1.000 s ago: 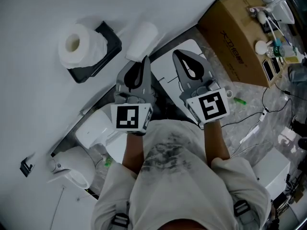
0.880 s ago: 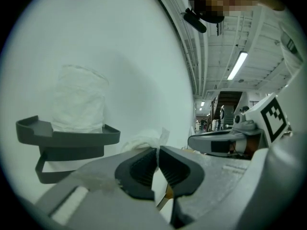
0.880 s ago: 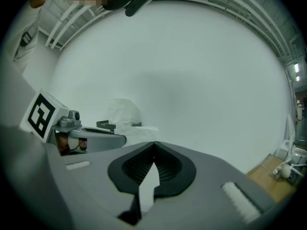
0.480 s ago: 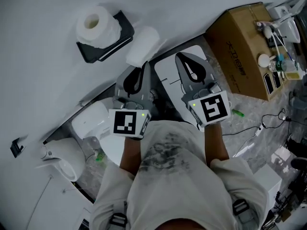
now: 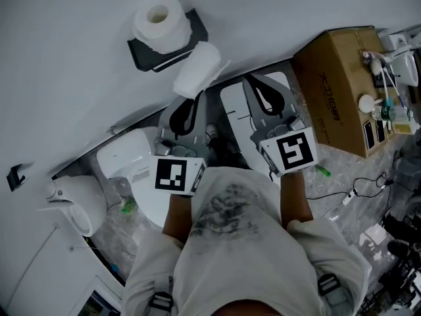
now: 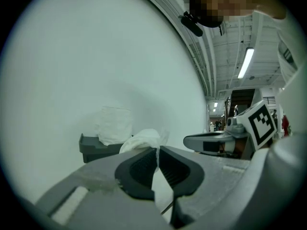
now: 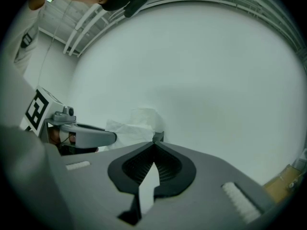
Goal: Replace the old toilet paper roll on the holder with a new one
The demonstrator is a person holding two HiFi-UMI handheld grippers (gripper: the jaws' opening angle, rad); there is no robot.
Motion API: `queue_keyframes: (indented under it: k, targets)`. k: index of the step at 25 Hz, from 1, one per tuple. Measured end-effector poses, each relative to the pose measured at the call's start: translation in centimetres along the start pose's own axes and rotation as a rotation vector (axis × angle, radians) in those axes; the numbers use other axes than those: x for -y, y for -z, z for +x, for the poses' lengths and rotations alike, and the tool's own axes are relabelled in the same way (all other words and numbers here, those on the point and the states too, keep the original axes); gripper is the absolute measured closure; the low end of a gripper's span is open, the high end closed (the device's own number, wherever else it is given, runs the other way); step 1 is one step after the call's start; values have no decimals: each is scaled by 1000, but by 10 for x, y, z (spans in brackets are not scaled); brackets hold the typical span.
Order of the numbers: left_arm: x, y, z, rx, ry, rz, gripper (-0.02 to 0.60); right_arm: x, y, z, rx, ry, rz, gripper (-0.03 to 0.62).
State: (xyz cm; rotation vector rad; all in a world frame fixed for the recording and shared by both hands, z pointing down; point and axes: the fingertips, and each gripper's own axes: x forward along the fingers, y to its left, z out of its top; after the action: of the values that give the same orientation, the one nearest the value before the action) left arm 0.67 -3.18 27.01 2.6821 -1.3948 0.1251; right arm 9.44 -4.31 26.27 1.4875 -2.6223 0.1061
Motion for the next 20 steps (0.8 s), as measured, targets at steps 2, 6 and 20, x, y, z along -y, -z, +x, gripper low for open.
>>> queue_keyframes:
  k: [2,6,20]
  targets:
    - [-7,-1,-5,1,-25,-5,566,-4,-2,5,2,-19,-5,594]
    - [-17,-5,-14,5,-62,5,566,-12,-6,14,8,-54,-13,594]
    - [-55,-10,-46,10,-173,-1,566,-35,-20,49,32,-147,-51,594]
